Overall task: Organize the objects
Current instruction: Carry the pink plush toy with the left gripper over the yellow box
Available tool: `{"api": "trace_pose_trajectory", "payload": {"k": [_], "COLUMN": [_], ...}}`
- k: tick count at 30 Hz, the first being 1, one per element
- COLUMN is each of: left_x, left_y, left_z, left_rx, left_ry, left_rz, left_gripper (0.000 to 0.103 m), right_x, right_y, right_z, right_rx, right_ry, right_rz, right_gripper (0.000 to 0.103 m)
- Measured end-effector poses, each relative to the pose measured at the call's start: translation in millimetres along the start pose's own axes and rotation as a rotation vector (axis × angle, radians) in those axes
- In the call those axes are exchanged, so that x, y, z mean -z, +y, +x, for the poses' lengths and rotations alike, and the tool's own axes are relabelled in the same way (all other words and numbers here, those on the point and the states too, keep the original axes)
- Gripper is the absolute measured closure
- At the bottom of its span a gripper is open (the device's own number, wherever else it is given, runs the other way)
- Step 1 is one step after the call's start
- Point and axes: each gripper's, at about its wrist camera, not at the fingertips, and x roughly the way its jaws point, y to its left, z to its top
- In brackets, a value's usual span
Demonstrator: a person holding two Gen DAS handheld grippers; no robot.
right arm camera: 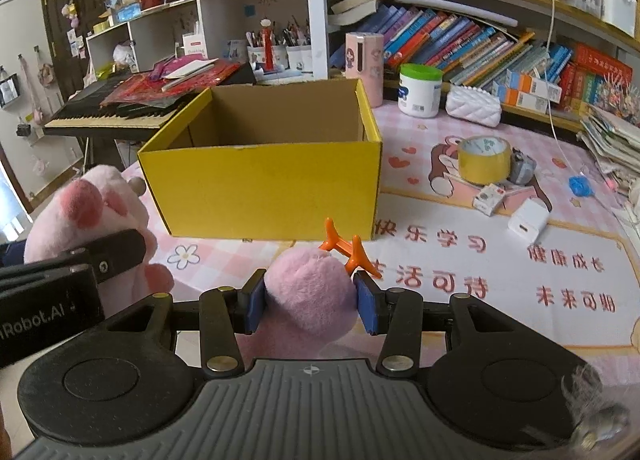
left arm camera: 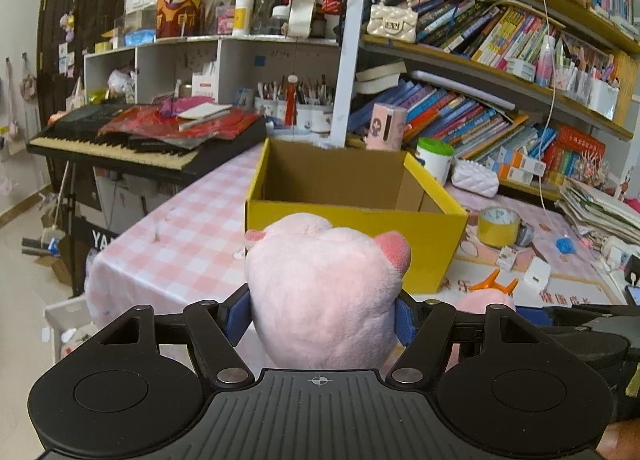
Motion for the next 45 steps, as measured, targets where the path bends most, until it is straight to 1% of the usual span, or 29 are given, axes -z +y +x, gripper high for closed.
{"api": "trace_pose_trajectory", "payload": {"k": [4,7,13,16,18,23,28,32,35,37,41,43,45], "left_x": [-12,-22,-49,-61,-67,-76,-81,-84,-84,-84,-83,-82,-81], "left_y": [-1,-3,-8,-12,-15,-21,-22,-22,-22,-23,-29,-32,-31], "left_z": [5,12,31,42,50,72,96,115,130,139,157,165,171], "left_rx": [-0.002,-0.005,-0.029,-0.041,-0.05,-0.082,-0.123,-0.156,-0.177,-0.188,-0.184,-0.177,-0.174], "left_ry": [-0.039,-0.075,-0.132,-0.159,-0.165,-0.151,-0.117,-0.081,-0.048,-0.028,0.016,0.042,0.066], "left_rz": [0.013,0.031,0.034,0.034,0.034,0.026,0.026,0.026,0.025,0.031,0.051,0.055,0.025], "left_gripper": [0.034,0.034,0.034,0.034,0.034,0.034,0.034,0.034,0.034,0.034,0.034,0.034,0.035], "right_x": [-14,-28,-61,-78,-89,-110,-121,-128,-131,-131,-128,-126,-127], "right_y": [0,0,-4,-9,-13,-22,-26,-29,-29,-30,-27,-22,-21], "right_z": [5,8,20,30,38,66,96,124,143,158,182,186,189], "right_rx": [0.0,-0.003,-0.006,-0.012,-0.021,-0.038,-0.061,-0.101,-0.126,-0.14,-0.152,-0.156,-0.176], "right_ry": [-0.05,-0.112,-0.228,-0.262,-0.267,-0.256,-0.223,-0.19,-0.149,-0.104,-0.025,-0.028,-0.017], "right_rz": [-0.012,-0.028,-0.069,-0.087,-0.09,-0.108,-0.14,-0.171,-0.211,-0.239,-0.315,-0.383,-0.413], "right_gripper": [0.06,0.06,0.06,0.06,0.06,0.06,0.06,0.06,0.06,0.06,0.06,0.06,0.06]}}
